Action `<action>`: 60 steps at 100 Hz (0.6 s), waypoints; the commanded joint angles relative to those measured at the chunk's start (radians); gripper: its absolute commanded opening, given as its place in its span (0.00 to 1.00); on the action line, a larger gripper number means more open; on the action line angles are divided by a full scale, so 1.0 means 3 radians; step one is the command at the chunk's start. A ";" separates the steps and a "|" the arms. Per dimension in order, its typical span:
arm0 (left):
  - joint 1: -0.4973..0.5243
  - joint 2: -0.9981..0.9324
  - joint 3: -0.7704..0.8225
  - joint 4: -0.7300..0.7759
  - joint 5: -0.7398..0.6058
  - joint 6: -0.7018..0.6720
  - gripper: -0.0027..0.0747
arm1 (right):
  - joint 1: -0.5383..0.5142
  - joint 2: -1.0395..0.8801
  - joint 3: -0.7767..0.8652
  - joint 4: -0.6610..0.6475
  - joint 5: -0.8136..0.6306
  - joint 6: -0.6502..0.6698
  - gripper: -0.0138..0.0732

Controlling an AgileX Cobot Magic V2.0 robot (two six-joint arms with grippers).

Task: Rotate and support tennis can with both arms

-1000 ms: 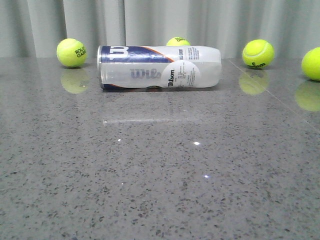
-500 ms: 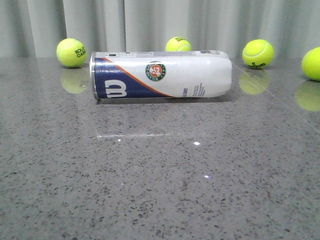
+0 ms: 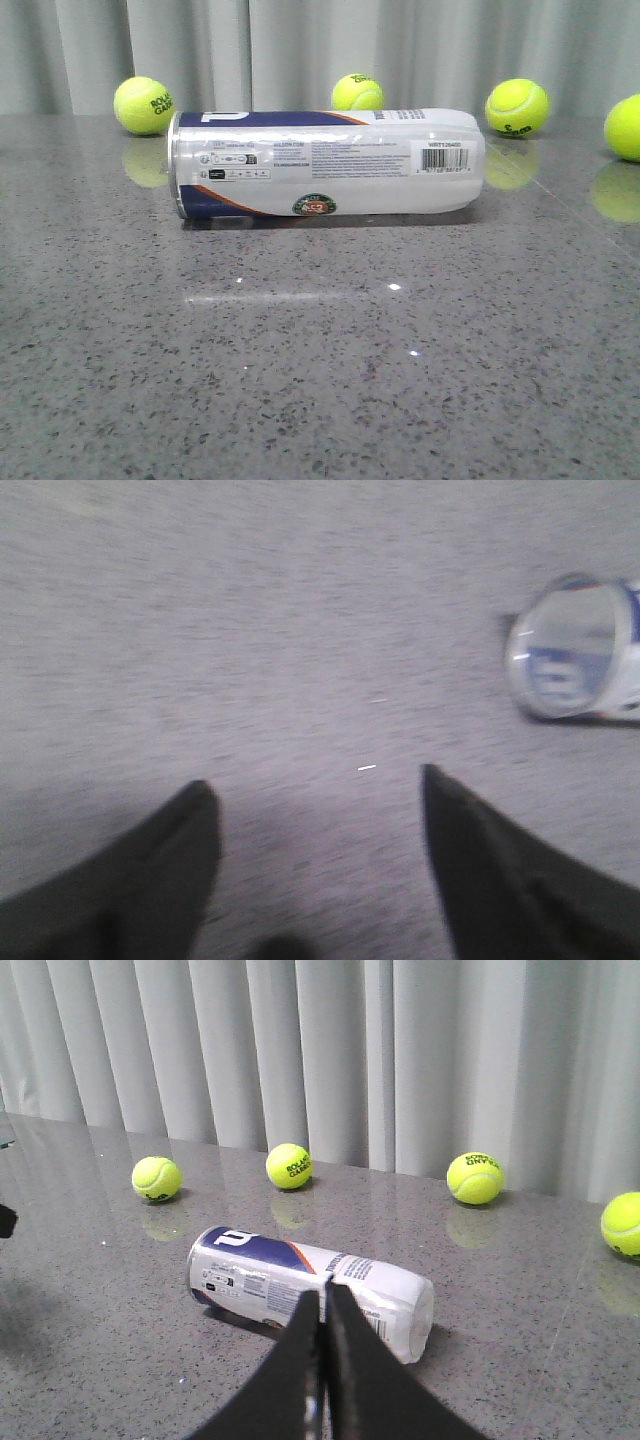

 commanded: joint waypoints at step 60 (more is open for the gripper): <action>-0.0391 0.2240 -0.1155 -0.2691 0.0326 0.2000 0.74 | -0.0005 0.0031 -0.0079 -0.0023 -0.0238 -0.0001 0.09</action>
